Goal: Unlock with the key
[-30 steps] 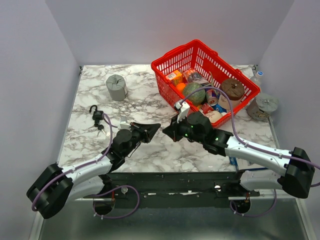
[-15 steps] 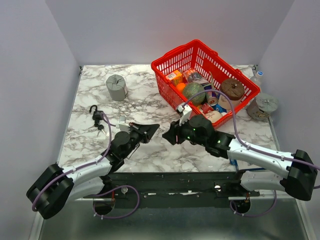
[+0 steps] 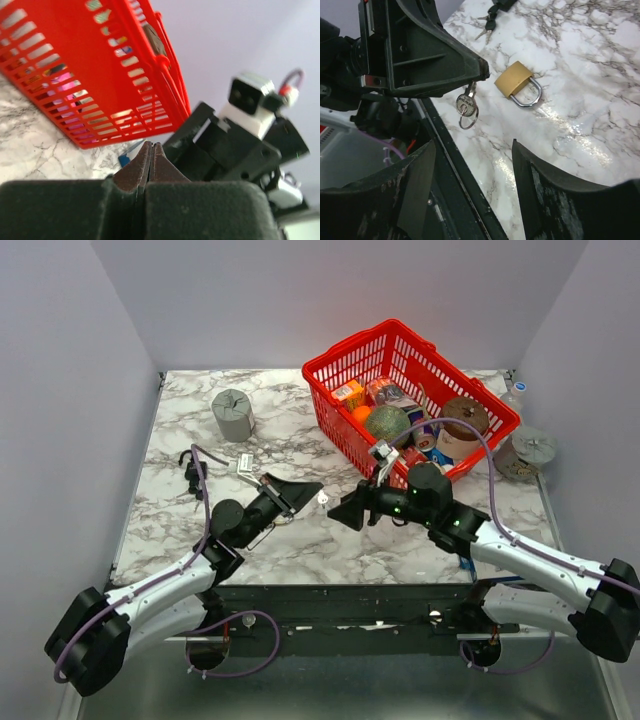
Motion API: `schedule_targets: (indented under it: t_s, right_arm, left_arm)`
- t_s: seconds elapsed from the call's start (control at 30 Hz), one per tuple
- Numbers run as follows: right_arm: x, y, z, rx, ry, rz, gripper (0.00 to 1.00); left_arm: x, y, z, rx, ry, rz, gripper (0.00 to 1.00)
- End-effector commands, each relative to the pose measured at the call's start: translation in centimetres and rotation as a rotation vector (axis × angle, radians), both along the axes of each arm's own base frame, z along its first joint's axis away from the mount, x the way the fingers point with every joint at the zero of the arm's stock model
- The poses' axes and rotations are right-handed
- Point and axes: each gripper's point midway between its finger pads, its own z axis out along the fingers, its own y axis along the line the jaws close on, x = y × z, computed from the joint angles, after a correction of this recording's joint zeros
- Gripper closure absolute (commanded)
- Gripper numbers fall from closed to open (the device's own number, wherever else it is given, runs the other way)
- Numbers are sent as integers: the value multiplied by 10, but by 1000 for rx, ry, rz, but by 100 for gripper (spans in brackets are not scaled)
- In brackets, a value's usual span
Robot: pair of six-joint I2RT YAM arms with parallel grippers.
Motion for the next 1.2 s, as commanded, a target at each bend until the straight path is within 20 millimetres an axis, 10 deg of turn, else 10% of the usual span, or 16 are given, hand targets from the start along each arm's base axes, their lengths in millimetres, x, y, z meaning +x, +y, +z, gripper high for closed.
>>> schedule_targets:
  t_s: [0.0, 0.7, 1.17]
  right_arm:
    - [-25, 4, 29, 162, 33, 182, 34]
    - [-29, 14, 27, 190, 100, 232, 68]
    - [-33, 14, 24, 201, 115, 251, 69]
  left_arm:
    - [-31, -21, 26, 100, -251, -217, 100]
    - [-51, -22, 37, 71, -384, -286, 100]
    - [-48, -17, 44, 63, -412, -240, 100]
